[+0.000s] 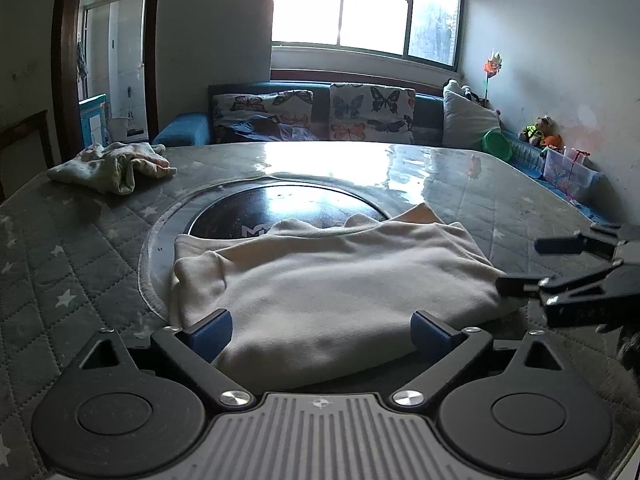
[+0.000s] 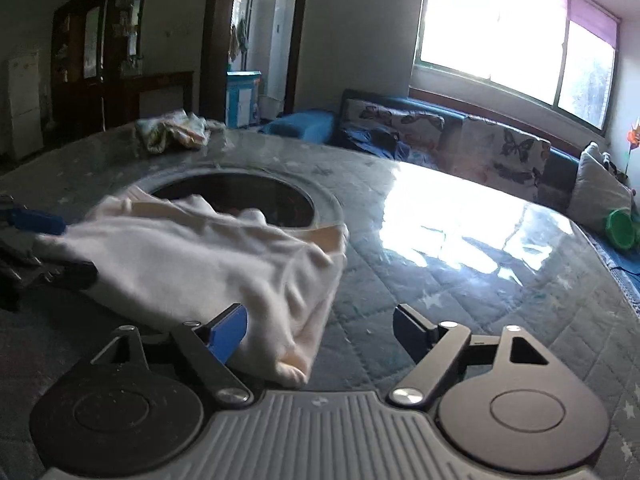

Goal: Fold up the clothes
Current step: 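Press both open grippers on the folded shirt to flatten it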

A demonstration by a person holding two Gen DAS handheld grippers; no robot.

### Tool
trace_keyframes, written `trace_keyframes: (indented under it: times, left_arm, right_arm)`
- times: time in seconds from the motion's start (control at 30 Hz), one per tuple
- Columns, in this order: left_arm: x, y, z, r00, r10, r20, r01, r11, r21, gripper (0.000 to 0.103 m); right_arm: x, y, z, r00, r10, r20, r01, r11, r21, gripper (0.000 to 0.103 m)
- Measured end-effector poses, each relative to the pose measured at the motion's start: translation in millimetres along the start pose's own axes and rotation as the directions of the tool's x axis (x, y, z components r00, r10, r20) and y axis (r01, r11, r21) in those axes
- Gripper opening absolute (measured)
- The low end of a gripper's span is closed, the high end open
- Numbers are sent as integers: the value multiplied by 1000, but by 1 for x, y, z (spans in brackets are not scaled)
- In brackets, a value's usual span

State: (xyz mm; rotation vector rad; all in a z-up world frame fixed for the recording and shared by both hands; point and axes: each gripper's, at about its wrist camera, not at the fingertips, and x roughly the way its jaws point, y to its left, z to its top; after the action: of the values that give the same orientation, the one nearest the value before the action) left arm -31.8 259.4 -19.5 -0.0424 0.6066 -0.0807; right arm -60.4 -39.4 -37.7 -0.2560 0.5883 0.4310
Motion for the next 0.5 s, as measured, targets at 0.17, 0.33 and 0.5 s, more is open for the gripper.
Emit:
trace_keyframes:
  times: [0.17,0.33,0.5]
  left_arm:
    - [0,-1,1,1000,-7,4,7,1000,1,103]
    - [1,0,3,1000,4,1,-4,1000,-12,103]
    - [-1,5,5,1000,10,7,-10,1000,-29,103]
  right_arm:
    - [1,-3,2,1000,4,0,-4,1000,4,84]
    - [10,-5,21,999,8,32,-8,1000,6,88]
    - [37,-5,22,1000,-4,-30,3,1000,-10,91]
